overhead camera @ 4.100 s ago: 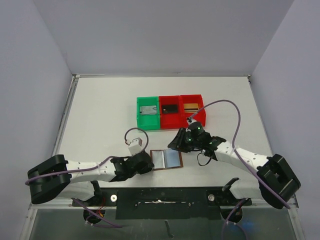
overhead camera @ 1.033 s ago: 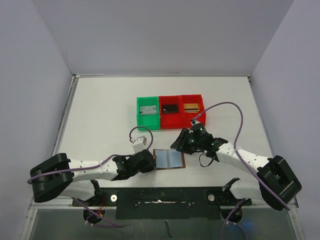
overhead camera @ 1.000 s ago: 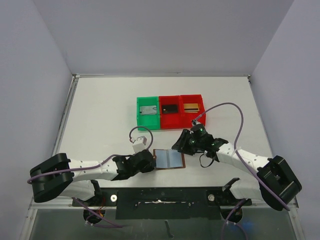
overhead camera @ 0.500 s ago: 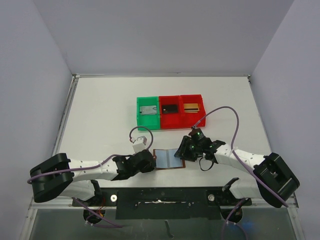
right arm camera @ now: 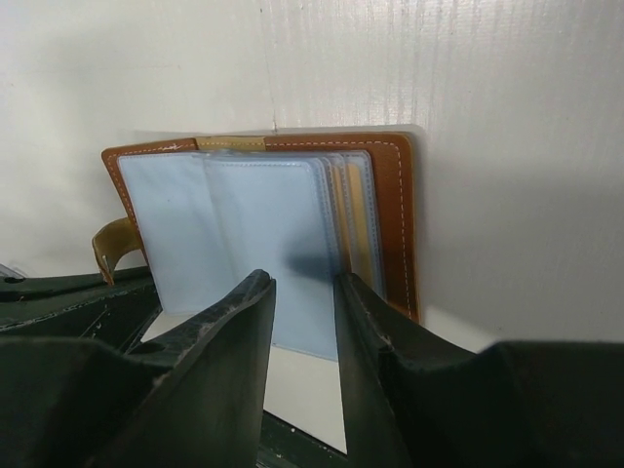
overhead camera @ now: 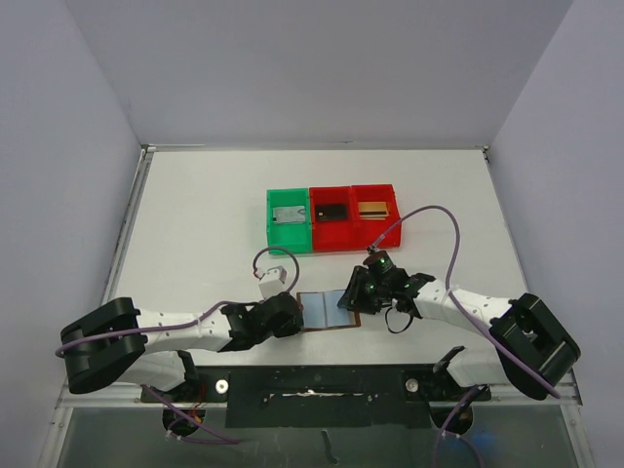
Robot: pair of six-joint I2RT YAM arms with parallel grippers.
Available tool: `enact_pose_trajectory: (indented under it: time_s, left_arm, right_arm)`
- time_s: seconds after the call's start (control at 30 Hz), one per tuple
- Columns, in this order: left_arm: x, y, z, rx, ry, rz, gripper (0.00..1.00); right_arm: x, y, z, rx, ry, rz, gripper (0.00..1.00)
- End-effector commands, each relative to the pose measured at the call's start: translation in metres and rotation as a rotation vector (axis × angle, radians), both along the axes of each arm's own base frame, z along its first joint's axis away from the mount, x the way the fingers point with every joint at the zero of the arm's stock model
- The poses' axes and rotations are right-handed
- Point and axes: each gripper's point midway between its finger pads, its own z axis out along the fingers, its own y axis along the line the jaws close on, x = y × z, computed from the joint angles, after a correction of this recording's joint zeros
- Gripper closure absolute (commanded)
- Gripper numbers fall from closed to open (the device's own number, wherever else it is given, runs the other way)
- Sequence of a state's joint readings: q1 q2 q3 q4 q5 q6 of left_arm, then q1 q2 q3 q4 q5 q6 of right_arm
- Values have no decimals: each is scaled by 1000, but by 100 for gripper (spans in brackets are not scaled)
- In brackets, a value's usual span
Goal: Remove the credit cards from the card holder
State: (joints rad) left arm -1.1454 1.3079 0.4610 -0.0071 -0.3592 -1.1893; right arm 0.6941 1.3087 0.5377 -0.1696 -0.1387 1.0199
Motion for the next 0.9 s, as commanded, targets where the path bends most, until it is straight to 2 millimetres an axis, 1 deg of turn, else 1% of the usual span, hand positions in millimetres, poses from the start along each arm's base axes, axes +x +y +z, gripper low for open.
enact_pose_trajectory:
  time_s: [0.0, 0.17, 0.33, 0.53, 0.6, 0.73, 0.87]
  left_arm:
    - [4, -18, 14, -42, -16, -32, 100]
    - [2, -18, 11, -38, -5, -38, 100]
    - [2, -19, 11, -39, -5, -41, 100]
    - [2, -21, 11, -37, -6, -46, 100]
    - [3, -22, 12, -38, -6, -46, 100]
    - [3, -22, 11, -40, -6, -48, 100]
    - [2, -22, 11, -43, -5, -45, 100]
  right_arm:
    - [4, 18, 14, 71, -43, 40, 68]
    - [6, 23, 22, 100, -57, 47, 69]
    - [7, 28, 32, 135, -74, 53, 69]
    - [9, 33, 34, 156, -77, 65, 68]
    - [9, 40, 37, 186, -78, 87, 67]
    - [12, 60, 44, 247, -83, 147, 66]
    - [14, 86, 49, 303, -79, 220, 65]
